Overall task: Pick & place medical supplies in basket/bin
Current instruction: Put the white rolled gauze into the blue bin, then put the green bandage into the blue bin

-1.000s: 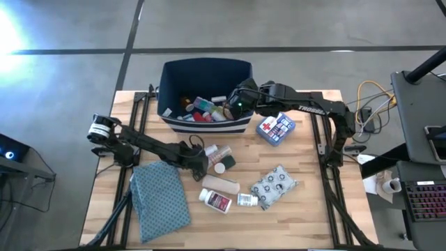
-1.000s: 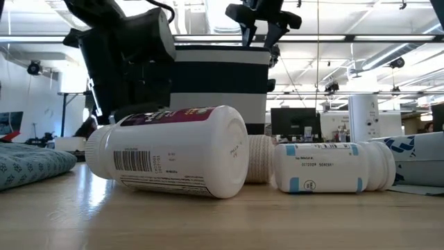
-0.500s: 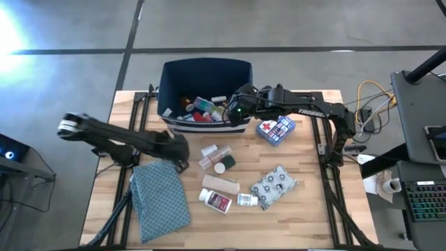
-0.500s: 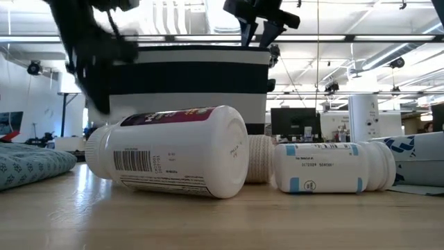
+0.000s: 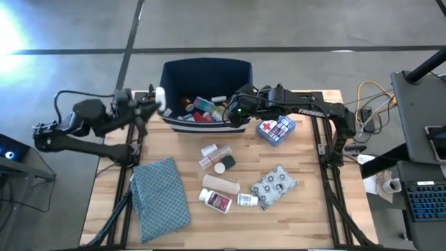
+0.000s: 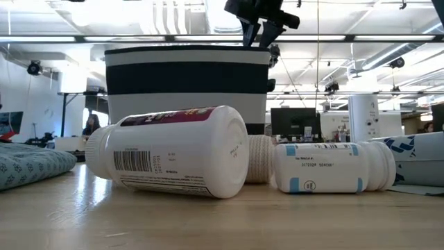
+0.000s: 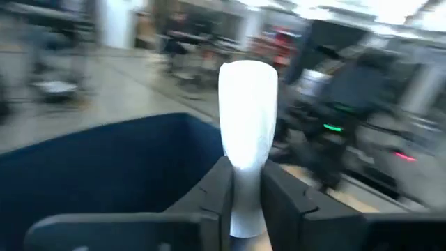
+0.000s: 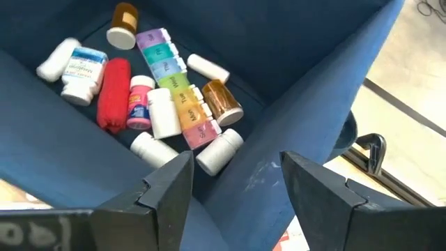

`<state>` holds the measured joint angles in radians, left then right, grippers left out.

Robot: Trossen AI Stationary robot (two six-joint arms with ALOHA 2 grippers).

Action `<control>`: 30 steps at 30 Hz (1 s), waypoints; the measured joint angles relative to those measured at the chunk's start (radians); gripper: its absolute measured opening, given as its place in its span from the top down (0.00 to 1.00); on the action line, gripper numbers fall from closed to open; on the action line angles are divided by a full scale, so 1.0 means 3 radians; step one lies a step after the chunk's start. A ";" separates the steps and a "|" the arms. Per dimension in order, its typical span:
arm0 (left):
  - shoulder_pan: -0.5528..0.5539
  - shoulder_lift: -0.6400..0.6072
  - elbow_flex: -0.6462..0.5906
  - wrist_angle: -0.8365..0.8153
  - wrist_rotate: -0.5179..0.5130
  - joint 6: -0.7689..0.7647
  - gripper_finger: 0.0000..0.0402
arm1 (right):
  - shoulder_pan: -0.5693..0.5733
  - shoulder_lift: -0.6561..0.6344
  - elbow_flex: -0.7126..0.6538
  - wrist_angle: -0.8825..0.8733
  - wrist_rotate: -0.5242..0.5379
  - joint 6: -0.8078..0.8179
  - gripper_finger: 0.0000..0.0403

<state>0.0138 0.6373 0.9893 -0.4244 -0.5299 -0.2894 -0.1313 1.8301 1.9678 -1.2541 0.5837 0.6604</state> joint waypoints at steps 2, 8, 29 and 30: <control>0.0251 0.0099 0.0048 -0.0062 0.0003 -0.0082 0.84 | 0.0003 -0.0010 0.0000 -0.0037 0.0152 0.0123 0.47; 0.0787 0.0603 0.0145 -0.0203 0.0177 -0.0180 0.64 | -0.0002 -0.0055 -0.0001 -0.0435 0.0346 0.0421 0.44; 0.0797 0.1106 0.1152 -0.2114 0.0529 -0.0776 0.37 | 0.1036 -0.0156 -0.0630 -0.1024 -0.0044 0.0941 0.36; 0.0769 0.1052 0.1129 -0.2117 0.0593 -0.0878 0.37 | 0.1111 -0.0156 -0.0727 -0.0979 -0.0063 0.0943 0.36</control>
<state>0.2446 0.9529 1.3280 -1.0594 -0.3519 -0.5527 0.2021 1.7832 1.7496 -1.5479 0.5648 0.9431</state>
